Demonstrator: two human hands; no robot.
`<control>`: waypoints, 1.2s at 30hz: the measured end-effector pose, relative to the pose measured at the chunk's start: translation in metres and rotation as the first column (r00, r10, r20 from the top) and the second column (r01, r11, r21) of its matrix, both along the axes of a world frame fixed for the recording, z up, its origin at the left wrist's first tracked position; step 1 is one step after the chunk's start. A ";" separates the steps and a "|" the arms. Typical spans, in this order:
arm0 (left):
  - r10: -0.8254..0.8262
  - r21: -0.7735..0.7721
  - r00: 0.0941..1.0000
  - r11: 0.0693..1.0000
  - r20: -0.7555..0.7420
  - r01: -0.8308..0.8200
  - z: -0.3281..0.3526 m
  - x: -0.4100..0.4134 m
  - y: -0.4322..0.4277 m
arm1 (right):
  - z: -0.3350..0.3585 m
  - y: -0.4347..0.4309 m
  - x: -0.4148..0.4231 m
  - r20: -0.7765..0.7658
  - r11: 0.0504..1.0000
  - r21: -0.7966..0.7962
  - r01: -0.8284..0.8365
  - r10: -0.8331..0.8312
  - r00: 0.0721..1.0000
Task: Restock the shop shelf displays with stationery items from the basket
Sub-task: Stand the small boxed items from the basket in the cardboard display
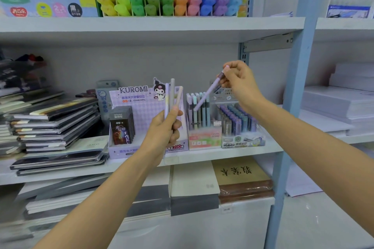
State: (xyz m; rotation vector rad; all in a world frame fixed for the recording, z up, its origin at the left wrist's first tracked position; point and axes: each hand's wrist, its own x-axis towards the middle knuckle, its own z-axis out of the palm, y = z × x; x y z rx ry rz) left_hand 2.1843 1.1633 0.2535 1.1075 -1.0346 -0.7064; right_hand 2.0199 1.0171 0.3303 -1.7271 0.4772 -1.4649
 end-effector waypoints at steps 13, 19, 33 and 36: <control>-0.032 -0.011 0.999 0.999 0.015 0.032 -0.010 0.007 -0.007 | -0.032 -0.007 0.020 -0.421 0.954 -0.296 0.053 -0.180 0.889; -0.011 -0.005 0.998 1.000 0.055 0.011 -0.017 0.010 -0.012 | -0.026 -0.011 0.021 -0.486 0.943 -0.334 0.018 -0.188 0.854; 0.008 -0.043 0.996 0.999 0.094 -0.004 -0.016 0.006 -0.010 | -0.037 -0.001 0.030 -0.346 0.959 -0.265 0.098 -0.189 0.919; 0.019 -0.049 0.995 0.999 0.098 -0.014 -0.015 0.001 -0.010 | -0.032 0.015 0.023 -0.284 0.979 -0.024 -0.203 0.188 0.940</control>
